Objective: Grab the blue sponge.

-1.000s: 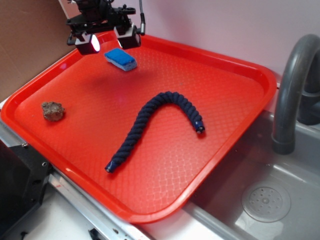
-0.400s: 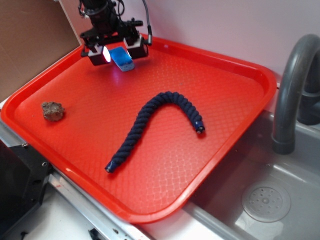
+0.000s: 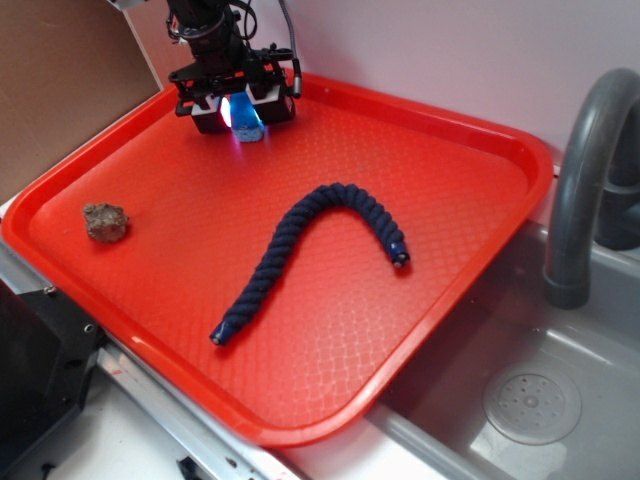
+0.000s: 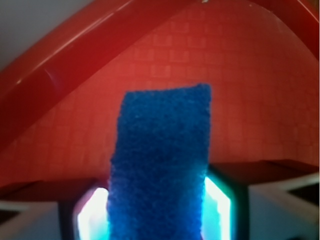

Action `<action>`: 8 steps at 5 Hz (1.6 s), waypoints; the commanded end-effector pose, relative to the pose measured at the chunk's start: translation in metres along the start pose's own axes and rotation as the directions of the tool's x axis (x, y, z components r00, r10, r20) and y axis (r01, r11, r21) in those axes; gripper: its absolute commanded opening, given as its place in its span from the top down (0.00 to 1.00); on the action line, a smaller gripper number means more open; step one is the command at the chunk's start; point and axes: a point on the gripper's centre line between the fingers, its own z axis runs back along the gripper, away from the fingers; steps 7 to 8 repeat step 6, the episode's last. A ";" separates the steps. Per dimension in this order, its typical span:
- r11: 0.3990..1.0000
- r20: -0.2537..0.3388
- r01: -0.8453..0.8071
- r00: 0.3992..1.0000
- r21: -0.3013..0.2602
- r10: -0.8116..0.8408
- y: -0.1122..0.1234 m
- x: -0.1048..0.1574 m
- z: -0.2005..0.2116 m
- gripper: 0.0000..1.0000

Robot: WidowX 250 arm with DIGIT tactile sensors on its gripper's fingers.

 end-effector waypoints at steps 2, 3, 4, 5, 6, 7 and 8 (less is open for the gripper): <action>0.876 -0.205 0.483 0.858 0.011 -0.470 -0.008 -0.052 0.101 1.00; 0.764 -0.227 0.645 0.745 0.002 -0.628 -0.022 -0.076 0.127 1.00; 0.752 -0.184 0.660 0.739 0.000 -0.648 -0.030 -0.087 0.155 1.00; 0.744 -0.166 0.668 0.735 0.011 -0.657 -0.032 -0.092 0.167 1.00; 0.761 -0.180 0.647 0.753 0.035 -0.632 -0.024 -0.093 0.169 1.00; 0.761 -0.180 0.647 0.753 0.035 -0.632 -0.024 -0.093 0.169 1.00; 0.761 -0.180 0.647 0.753 0.035 -0.632 -0.024 -0.093 0.169 1.00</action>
